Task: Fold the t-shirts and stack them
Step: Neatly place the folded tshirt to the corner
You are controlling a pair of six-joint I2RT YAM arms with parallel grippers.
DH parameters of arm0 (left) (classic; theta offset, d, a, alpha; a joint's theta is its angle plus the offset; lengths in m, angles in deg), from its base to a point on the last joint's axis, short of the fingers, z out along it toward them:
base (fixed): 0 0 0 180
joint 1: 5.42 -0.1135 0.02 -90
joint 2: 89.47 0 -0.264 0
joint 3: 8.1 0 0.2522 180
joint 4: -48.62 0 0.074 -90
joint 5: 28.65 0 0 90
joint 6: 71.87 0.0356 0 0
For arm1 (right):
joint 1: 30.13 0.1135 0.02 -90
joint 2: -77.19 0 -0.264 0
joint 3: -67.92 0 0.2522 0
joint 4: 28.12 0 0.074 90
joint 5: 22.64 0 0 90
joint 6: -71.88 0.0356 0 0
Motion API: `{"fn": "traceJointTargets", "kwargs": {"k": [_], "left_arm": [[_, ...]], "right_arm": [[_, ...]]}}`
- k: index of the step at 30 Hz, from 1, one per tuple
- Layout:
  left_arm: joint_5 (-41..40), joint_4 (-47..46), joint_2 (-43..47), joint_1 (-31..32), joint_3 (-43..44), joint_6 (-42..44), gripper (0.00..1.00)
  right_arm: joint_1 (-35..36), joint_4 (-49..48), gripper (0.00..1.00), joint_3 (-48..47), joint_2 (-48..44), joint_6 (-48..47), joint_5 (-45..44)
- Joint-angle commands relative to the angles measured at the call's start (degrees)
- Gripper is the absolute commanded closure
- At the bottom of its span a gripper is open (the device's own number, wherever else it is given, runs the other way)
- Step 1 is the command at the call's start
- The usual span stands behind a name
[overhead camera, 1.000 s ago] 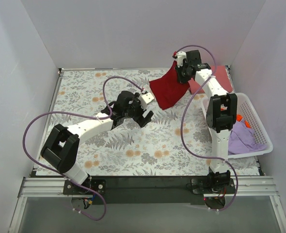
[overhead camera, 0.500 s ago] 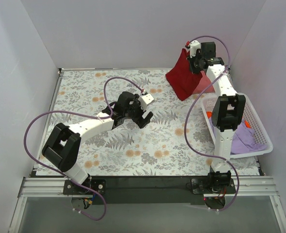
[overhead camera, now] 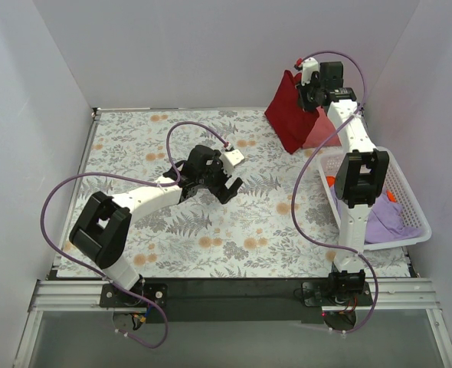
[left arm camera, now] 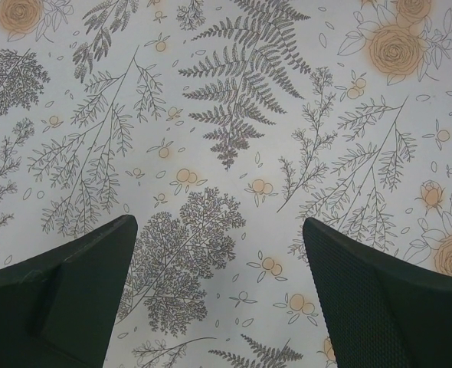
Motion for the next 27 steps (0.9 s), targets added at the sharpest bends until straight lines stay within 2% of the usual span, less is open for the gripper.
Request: {"fn": "traceJointTargets", "kwargs": {"k": [1,15,27], "left_arm": [[0.5,0.4,0.8,0.1,1.9,0.7,0.10],[1.1,0.5,0.1,0.1,2.7,0.9,0.10],[1.9,0.8,-1.1,0.1,2.9,0.5,0.09]], "right_arm": [[-0.4,-3.9,0.99,-4.0,-4.2,1.6,1.9],[-2.4,-3.8,0.99,-4.5,-5.1,2.7,2.6],[-7.3,-4.1,0.99,-5.8,-2.5,4.4,5.2]]}}
